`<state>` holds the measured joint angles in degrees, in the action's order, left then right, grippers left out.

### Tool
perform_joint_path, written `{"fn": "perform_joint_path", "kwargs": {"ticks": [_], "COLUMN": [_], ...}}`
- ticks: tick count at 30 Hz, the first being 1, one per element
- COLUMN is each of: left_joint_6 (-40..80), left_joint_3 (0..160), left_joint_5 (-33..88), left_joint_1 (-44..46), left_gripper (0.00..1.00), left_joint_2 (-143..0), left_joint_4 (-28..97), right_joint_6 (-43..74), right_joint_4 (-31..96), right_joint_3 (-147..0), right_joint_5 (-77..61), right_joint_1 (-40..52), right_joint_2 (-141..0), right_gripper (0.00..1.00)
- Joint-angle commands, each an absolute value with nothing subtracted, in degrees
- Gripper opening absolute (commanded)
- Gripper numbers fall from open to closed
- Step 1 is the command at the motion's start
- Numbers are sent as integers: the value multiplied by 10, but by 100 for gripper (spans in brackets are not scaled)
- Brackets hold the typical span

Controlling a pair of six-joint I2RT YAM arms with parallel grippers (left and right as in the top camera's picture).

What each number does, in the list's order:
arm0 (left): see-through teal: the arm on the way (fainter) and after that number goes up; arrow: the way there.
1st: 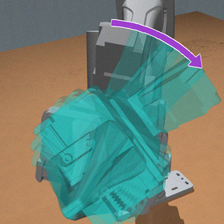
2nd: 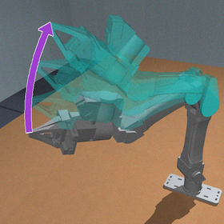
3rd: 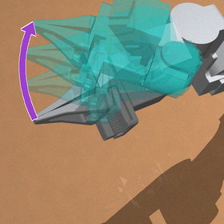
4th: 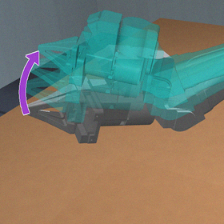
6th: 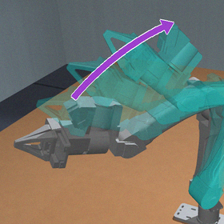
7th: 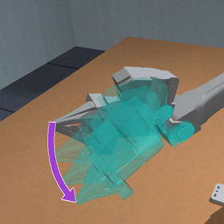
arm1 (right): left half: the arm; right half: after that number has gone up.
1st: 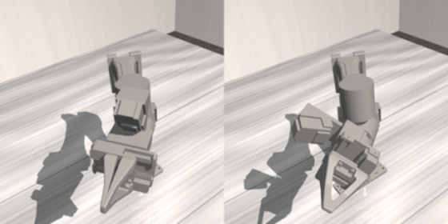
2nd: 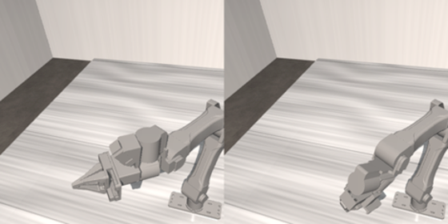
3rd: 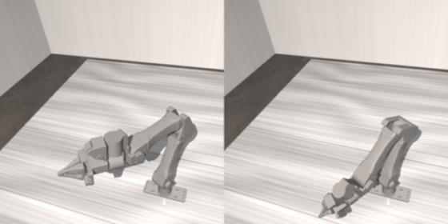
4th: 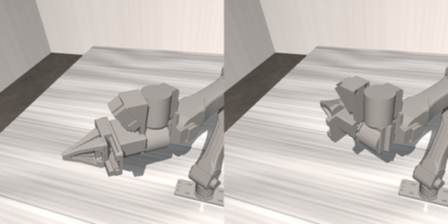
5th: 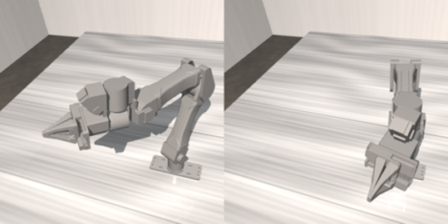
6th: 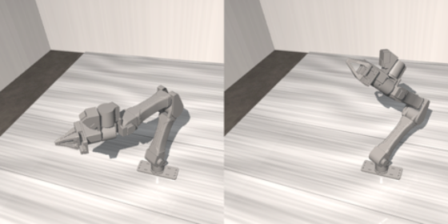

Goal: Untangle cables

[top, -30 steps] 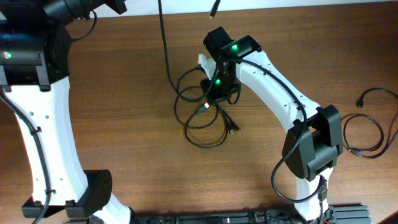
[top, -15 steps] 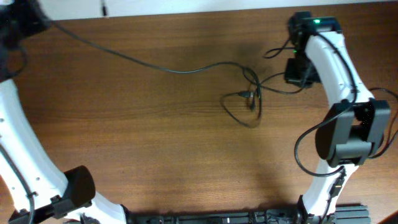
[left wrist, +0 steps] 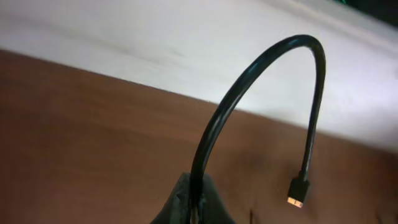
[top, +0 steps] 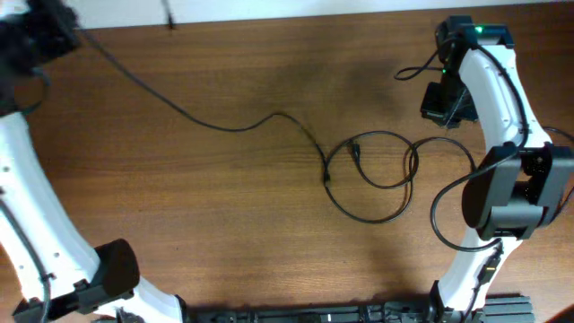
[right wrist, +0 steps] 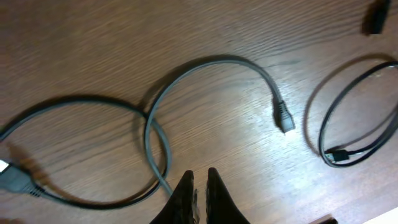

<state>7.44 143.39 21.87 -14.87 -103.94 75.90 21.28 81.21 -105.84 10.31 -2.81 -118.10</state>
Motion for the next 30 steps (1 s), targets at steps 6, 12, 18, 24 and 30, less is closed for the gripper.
{"fn": "perform_joint_path", "kwargs": {"ticks": [6, 12, 18, 24, 30], "left_joint_6": [-70, -70, -69, -17, 226], "left_joint_3": [1261, 1088, 972, 937, 945], "left_joint_5": [231, 232, 229, 230, 366], "left_joint_1": [15, 106, 160, 195, 153], "left_gripper": [0, 0, 6, 0, 0], "left_joint_2": [-1043, -1043, -1043, -1049, -1048], "left_joint_4": [746, 652, 544, 513, 326], "right_joint_6": [199, 199, 35, -28, -150], "right_joint_4": [813, 814, 813, 820, 864], "right_joint_3": [-1054, -1054, -1054, -1054, -1054], "right_joint_5": [96, 90, -151, -322, -399], "right_joint_1": [-7, -7, -7, -5, 34], "right_joint_2": [-1185, -1185, -1185, -1185, -1185], "right_gripper": [4, 4, 4, 10, 25]}}
